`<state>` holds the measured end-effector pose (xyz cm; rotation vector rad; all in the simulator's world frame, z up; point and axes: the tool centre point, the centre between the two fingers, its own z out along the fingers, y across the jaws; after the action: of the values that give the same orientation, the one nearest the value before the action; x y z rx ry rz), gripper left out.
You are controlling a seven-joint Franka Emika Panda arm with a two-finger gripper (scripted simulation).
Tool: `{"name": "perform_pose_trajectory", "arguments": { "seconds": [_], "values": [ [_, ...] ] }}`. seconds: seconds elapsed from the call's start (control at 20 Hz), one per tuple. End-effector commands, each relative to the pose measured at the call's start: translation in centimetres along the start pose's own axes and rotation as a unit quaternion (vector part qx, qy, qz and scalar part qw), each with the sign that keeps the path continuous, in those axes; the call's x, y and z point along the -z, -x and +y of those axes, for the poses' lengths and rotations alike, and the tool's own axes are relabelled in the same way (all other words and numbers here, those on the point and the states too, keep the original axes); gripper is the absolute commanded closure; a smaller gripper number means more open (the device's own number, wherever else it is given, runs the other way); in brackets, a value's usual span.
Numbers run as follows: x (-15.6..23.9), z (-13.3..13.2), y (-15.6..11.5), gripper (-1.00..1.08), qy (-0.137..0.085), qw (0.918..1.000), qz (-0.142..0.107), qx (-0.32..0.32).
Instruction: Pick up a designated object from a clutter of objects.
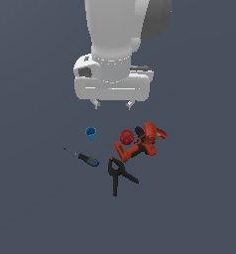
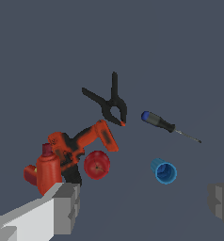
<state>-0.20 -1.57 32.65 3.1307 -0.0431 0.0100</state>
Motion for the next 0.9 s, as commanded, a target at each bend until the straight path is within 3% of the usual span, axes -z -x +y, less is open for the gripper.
{"name": "perform_pose_trajectory", "arguments": {
  "seconds": [0.0,0.45,0.85],
  "values": [
    [0.0,0.0,0.0,-0.92,0.000,1.0000,0.000,0.000],
    [-1.4,-0.3,0.7,-0.92,0.000,0.9995,-0.024,0.018],
    [-1.7,-0.1,0.5,-0.92,0.001,0.9994,-0.024,0.025]
  ]
}}
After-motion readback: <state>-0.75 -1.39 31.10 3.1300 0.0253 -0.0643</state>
